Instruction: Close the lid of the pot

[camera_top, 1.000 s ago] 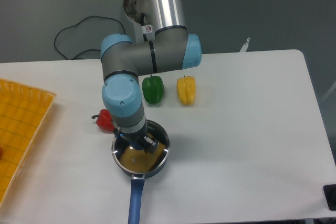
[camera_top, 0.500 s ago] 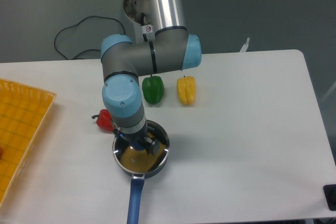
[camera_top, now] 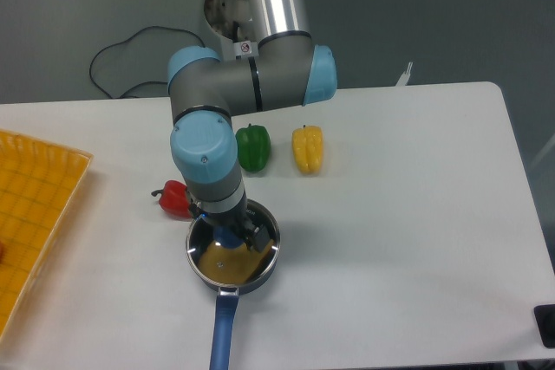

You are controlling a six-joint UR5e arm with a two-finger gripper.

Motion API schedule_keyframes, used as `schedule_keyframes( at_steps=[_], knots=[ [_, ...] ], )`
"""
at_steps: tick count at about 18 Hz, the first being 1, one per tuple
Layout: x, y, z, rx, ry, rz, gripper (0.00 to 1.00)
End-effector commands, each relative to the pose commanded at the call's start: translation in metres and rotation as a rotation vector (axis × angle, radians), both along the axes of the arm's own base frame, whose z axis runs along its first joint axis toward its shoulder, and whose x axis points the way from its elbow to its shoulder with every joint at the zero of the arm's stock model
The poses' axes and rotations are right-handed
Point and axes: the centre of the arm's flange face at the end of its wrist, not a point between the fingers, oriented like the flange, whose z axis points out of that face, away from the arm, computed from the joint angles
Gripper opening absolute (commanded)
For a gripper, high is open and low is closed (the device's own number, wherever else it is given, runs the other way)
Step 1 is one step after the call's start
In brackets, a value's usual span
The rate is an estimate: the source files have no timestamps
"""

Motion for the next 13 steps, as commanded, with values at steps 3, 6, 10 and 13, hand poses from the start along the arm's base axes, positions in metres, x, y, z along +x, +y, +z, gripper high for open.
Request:
schedule_keyframes(
  at_steps=[3,6,10,13],
  knots=[
    [-0.009,-0.016,0.019,-0.002,-0.003,-0.009,1.0],
    [-0.018,-0.029,0.03,-0.01,-0.007,-0.063,1.0],
    [-0.027,-0.049,0.042,-0.045,-0.014,-0.153,1.0],
    [-0.03,-0.069,0.051,-0.1,-0.02,-0.242,1.0]
  ],
)
